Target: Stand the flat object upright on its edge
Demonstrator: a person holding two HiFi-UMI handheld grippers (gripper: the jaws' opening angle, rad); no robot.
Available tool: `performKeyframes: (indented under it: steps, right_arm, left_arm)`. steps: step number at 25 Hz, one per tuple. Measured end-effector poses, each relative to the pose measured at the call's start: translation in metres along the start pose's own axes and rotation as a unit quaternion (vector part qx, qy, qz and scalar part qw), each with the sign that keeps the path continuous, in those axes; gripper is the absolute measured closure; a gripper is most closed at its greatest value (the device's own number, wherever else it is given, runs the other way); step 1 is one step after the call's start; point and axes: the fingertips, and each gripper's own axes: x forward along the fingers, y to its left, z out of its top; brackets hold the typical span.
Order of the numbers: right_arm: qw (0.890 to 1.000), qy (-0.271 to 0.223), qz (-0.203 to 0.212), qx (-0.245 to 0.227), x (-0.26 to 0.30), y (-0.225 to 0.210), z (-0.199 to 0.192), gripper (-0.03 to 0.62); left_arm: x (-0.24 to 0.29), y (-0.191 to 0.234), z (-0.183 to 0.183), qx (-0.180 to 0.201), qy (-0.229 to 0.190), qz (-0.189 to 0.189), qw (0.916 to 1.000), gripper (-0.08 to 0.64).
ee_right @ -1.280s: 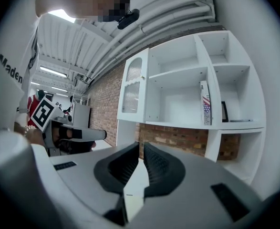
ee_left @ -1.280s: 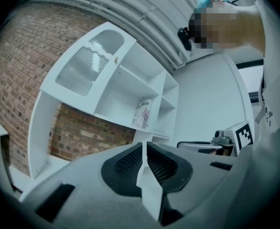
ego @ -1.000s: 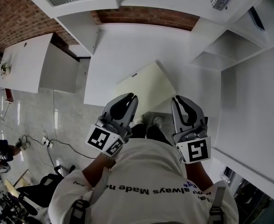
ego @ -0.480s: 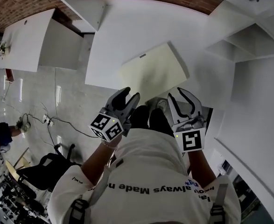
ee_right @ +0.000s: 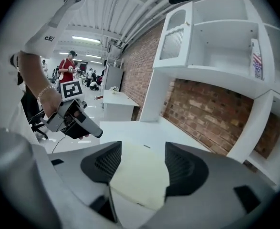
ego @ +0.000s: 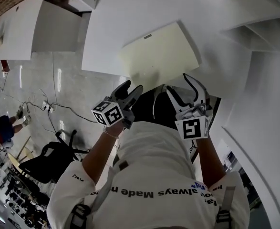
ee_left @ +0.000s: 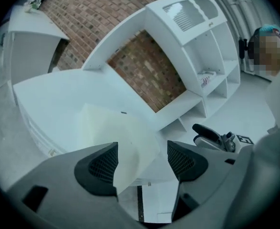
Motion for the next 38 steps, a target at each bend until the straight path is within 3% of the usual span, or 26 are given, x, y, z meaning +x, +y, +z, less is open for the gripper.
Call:
performKeyframes:
  steps: [8, 11, 16, 21, 28, 38]
  right_arm:
    - [0.996, 0.05, 0.053, -0.054, 0.033, 0.024, -0.05, 0.305]
    - [0.992, 0.069, 0.077, -0.073, 0.045, 0.036, -0.071, 0.296]
    - [0.984, 0.097, 0.118, -0.096, 0.062, 0.056, -0.094, 0.281]
    - [0.976, 0.125, 0.141, -0.107, 0.078, 0.068, -0.115, 0.279]
    - [0.97, 0.143, 0.133, -0.144, 0.09, 0.067, -0.139, 0.279]
    - [0.978, 0.129, 0.118, -0.117, 0.086, 0.056, -0.131, 0.281]
  left_arm:
    - [0.011, 0.058, -0.045, -0.099, 0.041, 0.004, 0.9943, 0.219]
    - [0.016, 0.069, -0.06, -0.135, 0.045, -0.014, 0.9897, 0.196]
    - [0.022, 0.083, -0.072, -0.16, 0.058, -0.038, 0.9847, 0.174]
    - [0.031, 0.085, -0.076, -0.206, 0.069, -0.084, 0.9725, 0.172]
    - [0.041, 0.081, -0.079, -0.197, 0.084, -0.106, 0.971, 0.176]
    - [0.032, 0.062, -0.052, -0.167, 0.065, -0.096, 0.9792, 0.224]
